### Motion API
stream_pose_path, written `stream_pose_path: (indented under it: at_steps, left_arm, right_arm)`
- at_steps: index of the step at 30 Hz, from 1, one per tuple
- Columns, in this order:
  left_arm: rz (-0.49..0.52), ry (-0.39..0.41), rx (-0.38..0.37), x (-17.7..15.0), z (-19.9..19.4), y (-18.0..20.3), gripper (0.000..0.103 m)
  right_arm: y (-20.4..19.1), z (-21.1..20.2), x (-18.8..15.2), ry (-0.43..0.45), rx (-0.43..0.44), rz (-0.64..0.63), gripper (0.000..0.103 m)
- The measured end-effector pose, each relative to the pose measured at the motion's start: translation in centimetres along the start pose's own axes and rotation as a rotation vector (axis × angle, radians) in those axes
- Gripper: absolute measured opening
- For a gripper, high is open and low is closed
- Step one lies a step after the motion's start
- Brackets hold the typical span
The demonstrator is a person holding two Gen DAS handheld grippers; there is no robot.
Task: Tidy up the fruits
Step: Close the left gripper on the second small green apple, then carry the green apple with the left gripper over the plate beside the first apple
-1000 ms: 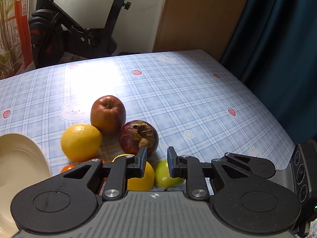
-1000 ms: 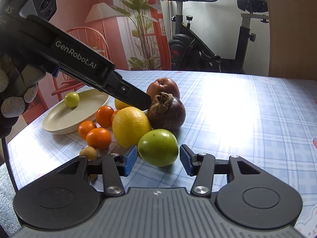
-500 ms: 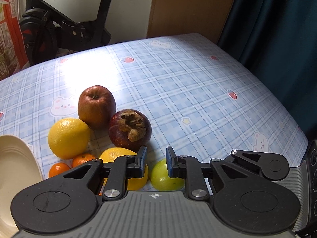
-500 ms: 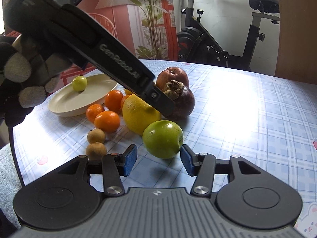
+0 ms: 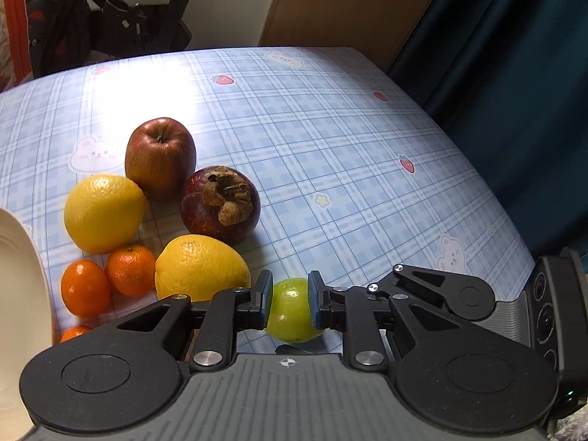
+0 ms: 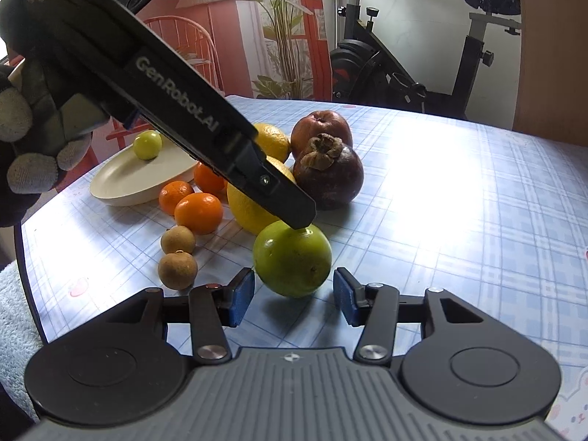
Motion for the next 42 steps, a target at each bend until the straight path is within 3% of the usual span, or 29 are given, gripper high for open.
stream_pose_path:
  at_steps: [5,9,19,28,36,42]
  left_arm:
    - [-0.048,0.004,-0.018,-0.2,-0.3,-1.0,0.022]
    - [-0.095,-0.007,-0.078,-0.6,-0.1,-1.2,0.022]
    - [-0.106,0.02,-0.097,-0.2,-0.7,-1.3,0.022]
    - [-0.09,0.092,-0.113,0.5,-4.6,-1.5,0.022]
    - [-0.129,0.185,-0.061,-0.2,-9.8,-5.1,0.022]
    - [-0.189,0.247,0.022,-1.5,-14.2,-10.1,0.022]
  right_arm:
    - [-0.1,0.1,-0.1,0.004,-0.011,-0.015,0.048]
    - [0.0,0.2,0.0,0.006,-0.006,-0.015,0.047]
    - [0.2,-0.4,0.3,0.046,0.013,0.022,0.046]
    - [-0.6,-2.2,3.6,0.076,0.044,0.032,0.046]
    - [-4.4,-0.9,8.2,0.084,0.096,-0.049,0.046]
    - [-9.1,2.3,12.0,0.082,0.178,-0.119,0.046]
Point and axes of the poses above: each gripper's, at about its wrist camera, not at the fingertips, and z roughly the way its jaws point, y to its right, x to its top, the point moved 8 cm from there along z, roughly the way its jaws point, and after that the axes turned 9 degrees about -y, right-handed, at the moved point
